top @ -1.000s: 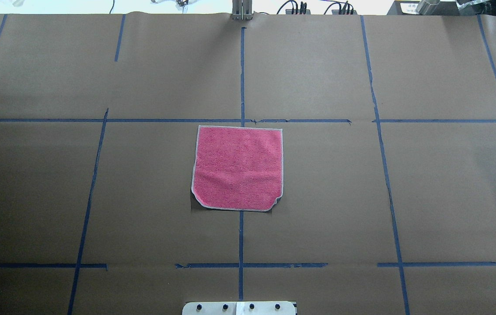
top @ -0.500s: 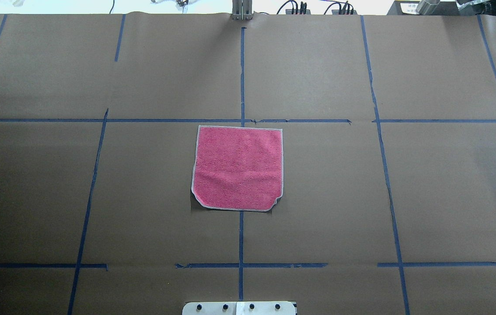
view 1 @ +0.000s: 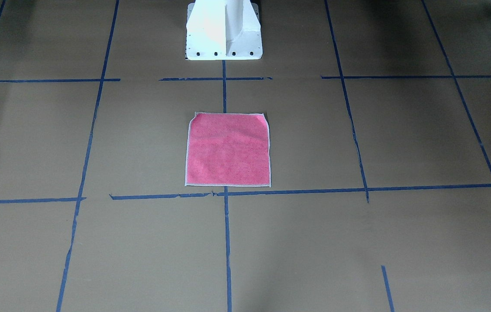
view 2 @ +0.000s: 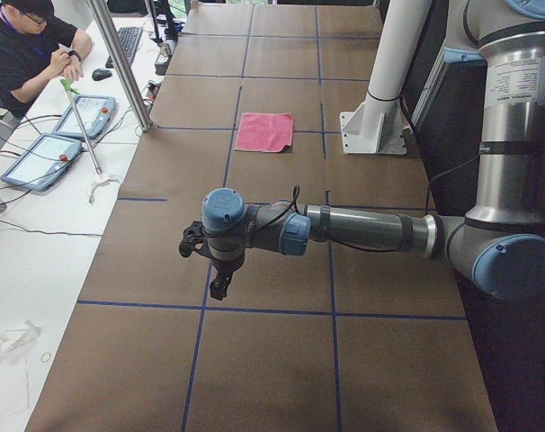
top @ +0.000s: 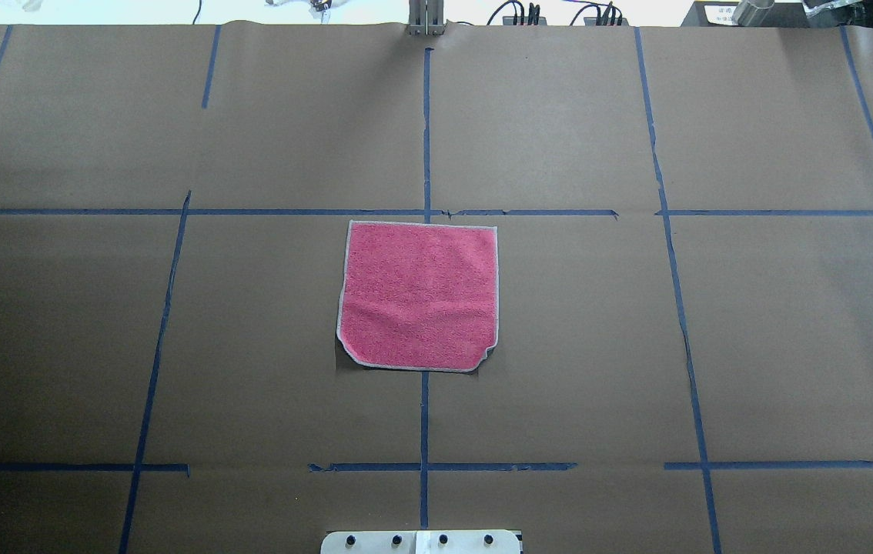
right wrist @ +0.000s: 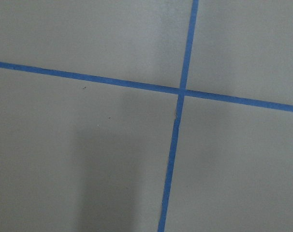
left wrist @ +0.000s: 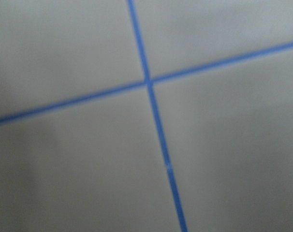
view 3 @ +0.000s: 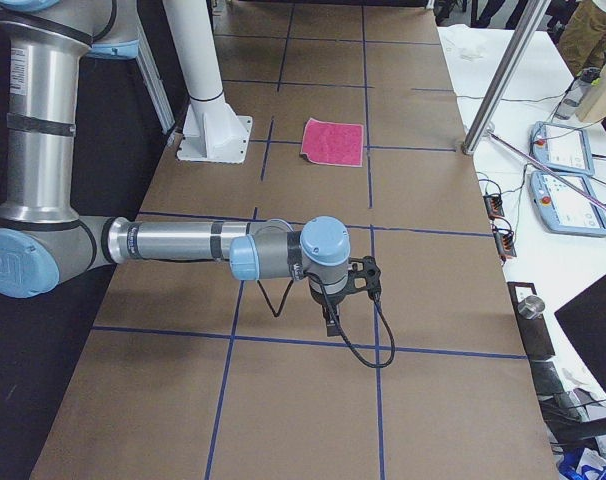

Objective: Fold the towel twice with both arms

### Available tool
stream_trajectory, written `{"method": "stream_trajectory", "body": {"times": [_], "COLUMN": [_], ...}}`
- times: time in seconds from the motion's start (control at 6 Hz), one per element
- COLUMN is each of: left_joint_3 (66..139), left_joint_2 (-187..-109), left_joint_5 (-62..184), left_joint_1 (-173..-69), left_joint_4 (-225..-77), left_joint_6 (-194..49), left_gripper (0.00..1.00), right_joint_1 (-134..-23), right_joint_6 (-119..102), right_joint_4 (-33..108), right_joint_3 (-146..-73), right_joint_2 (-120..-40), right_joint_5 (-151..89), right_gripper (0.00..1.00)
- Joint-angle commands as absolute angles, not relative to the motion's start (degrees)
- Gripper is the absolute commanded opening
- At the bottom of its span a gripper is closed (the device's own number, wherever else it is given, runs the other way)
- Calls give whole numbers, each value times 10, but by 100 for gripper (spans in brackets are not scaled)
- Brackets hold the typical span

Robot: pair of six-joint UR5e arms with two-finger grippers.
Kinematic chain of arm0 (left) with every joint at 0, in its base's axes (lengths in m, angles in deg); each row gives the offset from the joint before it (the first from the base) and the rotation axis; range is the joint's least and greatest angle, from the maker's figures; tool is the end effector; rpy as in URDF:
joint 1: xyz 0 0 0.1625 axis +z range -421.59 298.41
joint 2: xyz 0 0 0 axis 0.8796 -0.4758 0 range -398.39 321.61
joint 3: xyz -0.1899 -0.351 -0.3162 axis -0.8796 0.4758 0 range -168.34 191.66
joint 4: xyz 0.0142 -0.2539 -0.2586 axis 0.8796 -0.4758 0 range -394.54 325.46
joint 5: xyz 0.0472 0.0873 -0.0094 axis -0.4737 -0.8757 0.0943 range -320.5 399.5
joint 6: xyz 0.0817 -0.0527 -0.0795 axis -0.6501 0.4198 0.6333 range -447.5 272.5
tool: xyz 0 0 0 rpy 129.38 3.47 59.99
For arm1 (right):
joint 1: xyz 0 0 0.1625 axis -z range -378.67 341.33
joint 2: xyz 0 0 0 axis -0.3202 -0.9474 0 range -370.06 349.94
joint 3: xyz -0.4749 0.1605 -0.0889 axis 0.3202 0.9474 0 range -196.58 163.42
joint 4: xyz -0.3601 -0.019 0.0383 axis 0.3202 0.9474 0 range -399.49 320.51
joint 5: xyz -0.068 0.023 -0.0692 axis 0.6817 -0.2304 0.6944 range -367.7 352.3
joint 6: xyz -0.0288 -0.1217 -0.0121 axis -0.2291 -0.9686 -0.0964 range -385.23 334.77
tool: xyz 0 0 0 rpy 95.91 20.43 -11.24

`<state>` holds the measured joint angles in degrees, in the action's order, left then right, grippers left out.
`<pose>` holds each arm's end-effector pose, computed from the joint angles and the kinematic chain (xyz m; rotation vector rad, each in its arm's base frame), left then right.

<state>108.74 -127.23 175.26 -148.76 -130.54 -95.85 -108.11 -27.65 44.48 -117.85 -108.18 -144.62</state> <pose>-0.0214 -0.4425 0.7019 0.2357 0.7874 0.2673 0.0378 -0.3773 0.7168 0.1643 -0.8149 -0.1145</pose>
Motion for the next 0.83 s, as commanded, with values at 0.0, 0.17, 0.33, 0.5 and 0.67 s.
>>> {"method": "stream_trajectory", "body": {"times": [0.0, 0.17, 0.33, 0.5, 0.67], "left_joint_3": [1106, 1139, 1178, 1194, 1205], "left_joint_2": [-1286, -1307, -1328, -1349, -1386], "left_joint_5": [1770, 1765, 1761, 1760, 1740], "left_joint_1": [-1422, -1366, -1308, -1274, -1225], "left_joint_4": [-1376, -1395, -1395, -1395, -1395], "left_joint_6": [-877, -744, -640, -566, -479], "left_gripper": [100, 100, 100, 100, 100], "right_joint_1": [-1036, -984, -940, -907, -848], "right_joint_6": [-204, -126, -51, 5, 111], "right_joint_4": [399, 380, 372, 371, 371], "right_joint_3": [-1186, -1208, -1215, -1218, -1231], "right_joint_2": [-1060, -1047, -994, -960, -922], "right_joint_5": [-1467, -1479, -1466, -1462, -1434], "right_gripper": [100, 100, 100, 100, 100]}}
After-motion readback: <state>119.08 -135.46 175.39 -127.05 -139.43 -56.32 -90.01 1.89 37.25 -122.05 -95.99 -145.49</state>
